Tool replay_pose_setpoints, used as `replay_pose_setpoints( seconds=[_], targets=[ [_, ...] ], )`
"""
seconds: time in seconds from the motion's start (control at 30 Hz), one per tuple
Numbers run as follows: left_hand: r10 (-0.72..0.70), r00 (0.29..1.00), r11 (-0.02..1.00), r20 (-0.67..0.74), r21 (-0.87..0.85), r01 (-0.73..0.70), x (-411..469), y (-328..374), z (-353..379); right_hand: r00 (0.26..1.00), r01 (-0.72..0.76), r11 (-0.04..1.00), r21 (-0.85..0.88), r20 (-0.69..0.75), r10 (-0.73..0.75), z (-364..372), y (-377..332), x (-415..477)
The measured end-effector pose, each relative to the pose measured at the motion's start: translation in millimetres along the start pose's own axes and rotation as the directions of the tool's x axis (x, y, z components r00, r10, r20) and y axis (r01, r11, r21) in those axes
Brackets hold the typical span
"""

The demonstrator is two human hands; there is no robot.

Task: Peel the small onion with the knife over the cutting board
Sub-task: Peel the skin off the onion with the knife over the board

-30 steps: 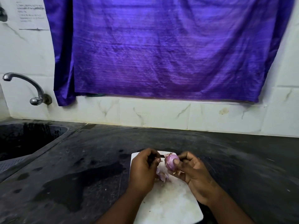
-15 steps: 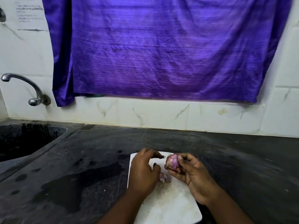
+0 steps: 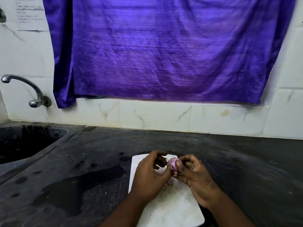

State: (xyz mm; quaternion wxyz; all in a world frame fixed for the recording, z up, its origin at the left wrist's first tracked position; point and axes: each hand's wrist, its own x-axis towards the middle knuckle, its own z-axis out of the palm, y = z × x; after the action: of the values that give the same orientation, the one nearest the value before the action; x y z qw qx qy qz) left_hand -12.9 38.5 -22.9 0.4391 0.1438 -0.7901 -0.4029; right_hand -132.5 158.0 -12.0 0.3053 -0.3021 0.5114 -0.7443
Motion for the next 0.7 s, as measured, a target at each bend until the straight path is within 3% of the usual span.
replay_pose_setpoints(
  seconds=[0.47,0.7],
  targets=[
    [-0.039,0.999,0.999,0.009,0.009,0.039,0.7,-2.8,0.6,0.998,0.061,0.996,-0.069,-0.012,-0.062,1.6,3.0,-0.6],
    [0.065,0.998,0.977,0.019,0.204,-0.068,-0.4,-2.3,2.0,0.994,0.106,0.987,-0.121,0.001,-0.107,2.2,3.0,-2.7]
  ],
)
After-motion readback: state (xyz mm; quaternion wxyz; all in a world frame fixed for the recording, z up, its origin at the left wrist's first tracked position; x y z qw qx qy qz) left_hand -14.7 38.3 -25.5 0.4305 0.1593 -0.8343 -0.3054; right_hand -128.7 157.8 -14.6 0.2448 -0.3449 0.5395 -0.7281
